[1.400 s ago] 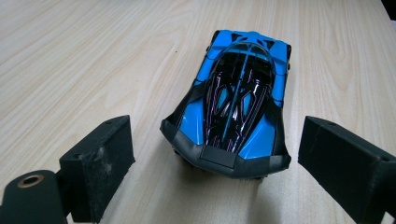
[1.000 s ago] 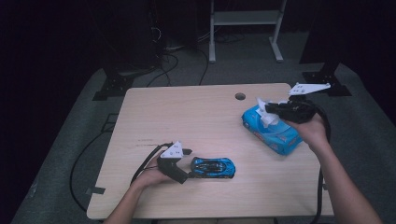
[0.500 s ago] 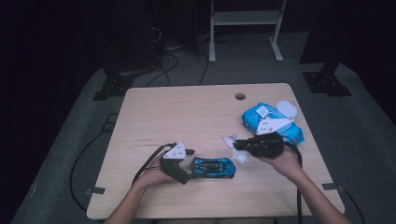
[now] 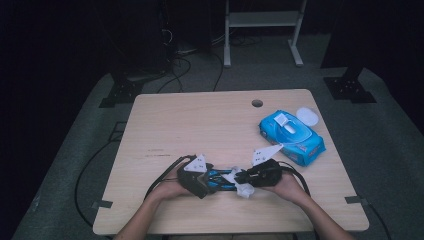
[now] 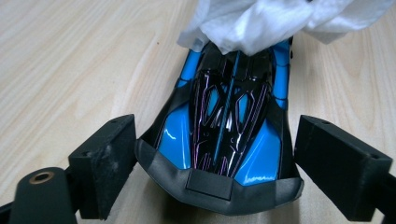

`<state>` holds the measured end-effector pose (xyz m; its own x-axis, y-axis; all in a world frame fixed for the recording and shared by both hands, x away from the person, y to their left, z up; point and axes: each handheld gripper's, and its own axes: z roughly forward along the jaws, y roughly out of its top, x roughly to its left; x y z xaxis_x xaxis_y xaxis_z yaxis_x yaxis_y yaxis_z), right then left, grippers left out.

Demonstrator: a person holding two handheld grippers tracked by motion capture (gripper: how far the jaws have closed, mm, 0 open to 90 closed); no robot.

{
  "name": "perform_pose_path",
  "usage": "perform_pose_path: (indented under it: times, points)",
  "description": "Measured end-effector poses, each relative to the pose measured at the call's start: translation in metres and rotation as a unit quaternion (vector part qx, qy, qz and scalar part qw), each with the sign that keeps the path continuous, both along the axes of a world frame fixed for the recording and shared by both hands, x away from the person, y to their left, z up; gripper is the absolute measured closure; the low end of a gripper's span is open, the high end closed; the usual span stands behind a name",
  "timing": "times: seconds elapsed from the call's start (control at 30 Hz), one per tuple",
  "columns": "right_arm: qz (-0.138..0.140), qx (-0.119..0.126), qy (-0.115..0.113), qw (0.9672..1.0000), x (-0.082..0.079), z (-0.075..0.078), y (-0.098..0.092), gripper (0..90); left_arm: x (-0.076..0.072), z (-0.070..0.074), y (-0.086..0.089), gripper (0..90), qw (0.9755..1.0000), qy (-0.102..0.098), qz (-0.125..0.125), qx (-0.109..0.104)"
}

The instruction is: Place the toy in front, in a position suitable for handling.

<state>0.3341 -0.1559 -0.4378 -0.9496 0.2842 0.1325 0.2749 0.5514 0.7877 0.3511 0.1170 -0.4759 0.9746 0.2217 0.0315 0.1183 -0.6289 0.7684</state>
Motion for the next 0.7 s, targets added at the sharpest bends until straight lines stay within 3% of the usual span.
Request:
perform_pose_path:
  times: [0.2, 0.27, 0.37, 0.57, 0.7]
  points:
    - [-0.016, -0.007, -0.009, 0.9998, 0.006, -0.009, 0.005, 66.0, 0.0, -0.002, 0.0, 18.9, 1.0, 0.004, -0.002, 0.005]
    - [-0.019, -0.011, -0.01, 0.9997, 0.007, -0.013, 0.009, 65.7, 0.001, -0.002, 0.0, 19.0, 1.0, 0.003, -0.004, 0.008]
    - [-0.027, -0.009, -0.011, 0.9995, 0.008, -0.017, 0.011, 69.4, 0.0, -0.001, 0.0, 19.0, 0.9999, 0.003, -0.002, 0.01]
    - [-0.05, 0.017, -0.01, 0.9986, 0.006, -0.024, 0.008, 79.5, 0.0, -0.001, 0.0, 19.1, 0.9999, 0.002, 0.0, 0.012]
    - [-0.064, 0.002, -0.009, 0.9979, 0.007, -0.025, -0.004, 80.5, -0.001, -0.001, 0.0, 19.1, 0.9999, 0.002, 0.004, 0.012]
